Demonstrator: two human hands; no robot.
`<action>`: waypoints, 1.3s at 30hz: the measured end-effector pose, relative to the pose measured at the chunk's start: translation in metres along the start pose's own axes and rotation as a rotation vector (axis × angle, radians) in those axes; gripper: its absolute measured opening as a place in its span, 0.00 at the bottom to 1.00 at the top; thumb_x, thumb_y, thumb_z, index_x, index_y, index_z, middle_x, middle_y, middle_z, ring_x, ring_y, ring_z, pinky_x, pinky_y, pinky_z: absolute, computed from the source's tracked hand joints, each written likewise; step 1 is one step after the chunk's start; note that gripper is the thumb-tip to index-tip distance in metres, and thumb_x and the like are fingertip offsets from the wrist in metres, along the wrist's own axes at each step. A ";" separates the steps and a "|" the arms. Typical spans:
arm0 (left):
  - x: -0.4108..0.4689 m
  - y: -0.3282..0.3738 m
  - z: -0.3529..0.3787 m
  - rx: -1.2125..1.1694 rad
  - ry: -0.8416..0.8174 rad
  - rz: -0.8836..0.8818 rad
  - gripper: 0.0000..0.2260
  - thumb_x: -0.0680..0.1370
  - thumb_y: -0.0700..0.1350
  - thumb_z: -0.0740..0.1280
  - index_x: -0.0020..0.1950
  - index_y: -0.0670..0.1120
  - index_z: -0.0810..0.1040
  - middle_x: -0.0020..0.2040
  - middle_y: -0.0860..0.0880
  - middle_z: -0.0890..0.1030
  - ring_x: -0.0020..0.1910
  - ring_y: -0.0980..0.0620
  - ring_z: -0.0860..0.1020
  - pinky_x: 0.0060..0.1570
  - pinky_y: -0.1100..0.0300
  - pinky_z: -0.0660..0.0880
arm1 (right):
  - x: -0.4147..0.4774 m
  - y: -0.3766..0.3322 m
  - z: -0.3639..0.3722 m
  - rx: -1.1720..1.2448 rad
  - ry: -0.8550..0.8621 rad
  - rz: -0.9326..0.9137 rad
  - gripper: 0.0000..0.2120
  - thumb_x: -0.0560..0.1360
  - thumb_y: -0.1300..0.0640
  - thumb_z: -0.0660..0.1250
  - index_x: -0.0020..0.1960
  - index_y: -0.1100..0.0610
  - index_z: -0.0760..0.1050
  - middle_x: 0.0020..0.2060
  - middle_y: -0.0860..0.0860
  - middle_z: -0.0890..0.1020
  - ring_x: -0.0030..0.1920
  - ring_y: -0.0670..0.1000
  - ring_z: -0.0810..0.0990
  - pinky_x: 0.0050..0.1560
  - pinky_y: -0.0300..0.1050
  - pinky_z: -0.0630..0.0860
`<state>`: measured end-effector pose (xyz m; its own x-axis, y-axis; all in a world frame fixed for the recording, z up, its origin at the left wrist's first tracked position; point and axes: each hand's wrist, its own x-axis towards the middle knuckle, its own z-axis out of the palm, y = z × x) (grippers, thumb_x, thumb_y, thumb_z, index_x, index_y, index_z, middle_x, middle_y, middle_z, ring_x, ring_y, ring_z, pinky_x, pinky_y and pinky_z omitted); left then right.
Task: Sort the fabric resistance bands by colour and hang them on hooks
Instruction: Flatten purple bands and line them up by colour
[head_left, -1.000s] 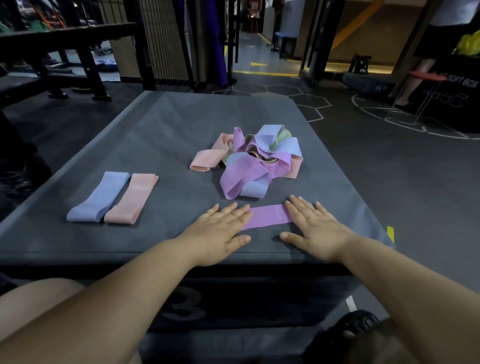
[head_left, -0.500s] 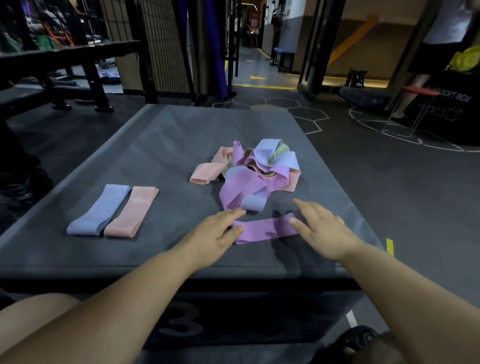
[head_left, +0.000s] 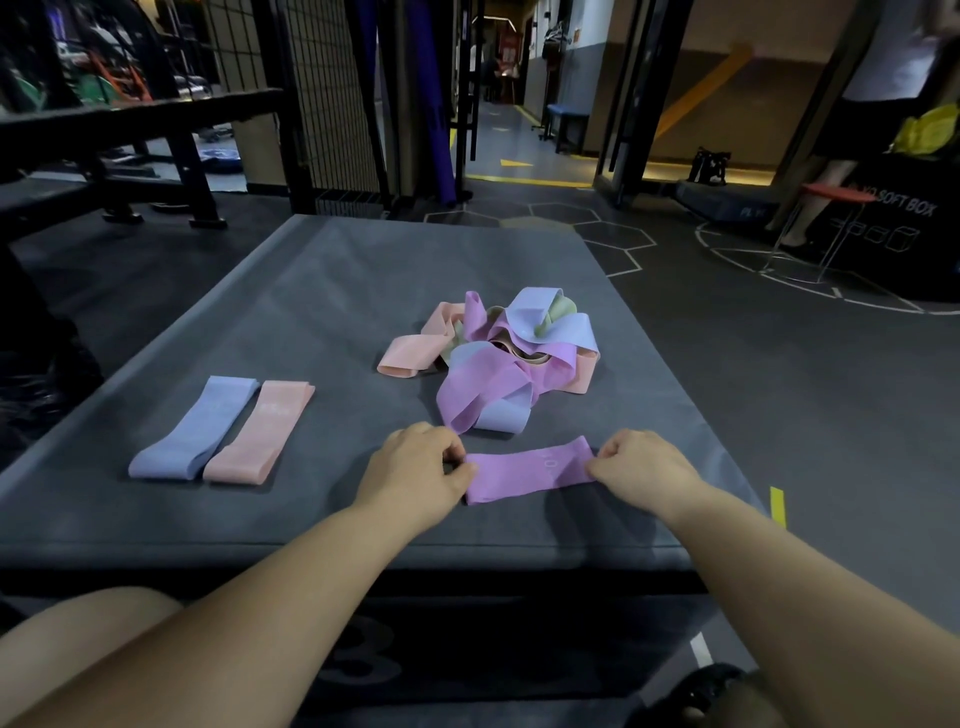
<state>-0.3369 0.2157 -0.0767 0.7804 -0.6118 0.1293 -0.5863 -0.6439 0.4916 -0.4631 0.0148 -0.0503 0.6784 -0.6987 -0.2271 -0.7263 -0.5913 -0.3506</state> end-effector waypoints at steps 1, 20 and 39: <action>0.000 0.002 -0.001 -0.001 -0.002 0.001 0.05 0.75 0.52 0.67 0.46 0.53 0.77 0.49 0.54 0.77 0.54 0.51 0.73 0.49 0.57 0.71 | 0.000 0.000 0.000 0.020 0.000 0.000 0.11 0.72 0.50 0.64 0.39 0.57 0.79 0.43 0.55 0.82 0.47 0.60 0.79 0.48 0.48 0.78; -0.012 -0.021 -0.046 -0.382 -0.189 -0.167 0.04 0.73 0.46 0.71 0.45 0.54 0.78 0.39 0.57 0.83 0.35 0.62 0.78 0.32 0.70 0.68 | -0.001 -0.041 -0.008 0.803 0.127 -0.281 0.06 0.73 0.63 0.72 0.48 0.54 0.80 0.36 0.51 0.84 0.33 0.42 0.81 0.41 0.40 0.75; -0.046 -0.093 -0.083 -0.182 -0.032 -0.419 0.05 0.74 0.51 0.66 0.44 0.55 0.70 0.45 0.55 0.80 0.46 0.51 0.79 0.50 0.55 0.77 | 0.028 -0.203 0.062 0.573 0.054 -0.433 0.07 0.74 0.60 0.70 0.41 0.48 0.78 0.39 0.49 0.83 0.43 0.53 0.82 0.53 0.51 0.80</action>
<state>-0.3002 0.3416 -0.0564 0.9331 -0.3318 -0.1386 -0.1715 -0.7494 0.6395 -0.2898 0.1397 -0.0420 0.8753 -0.4769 0.0799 -0.2114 -0.5260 -0.8238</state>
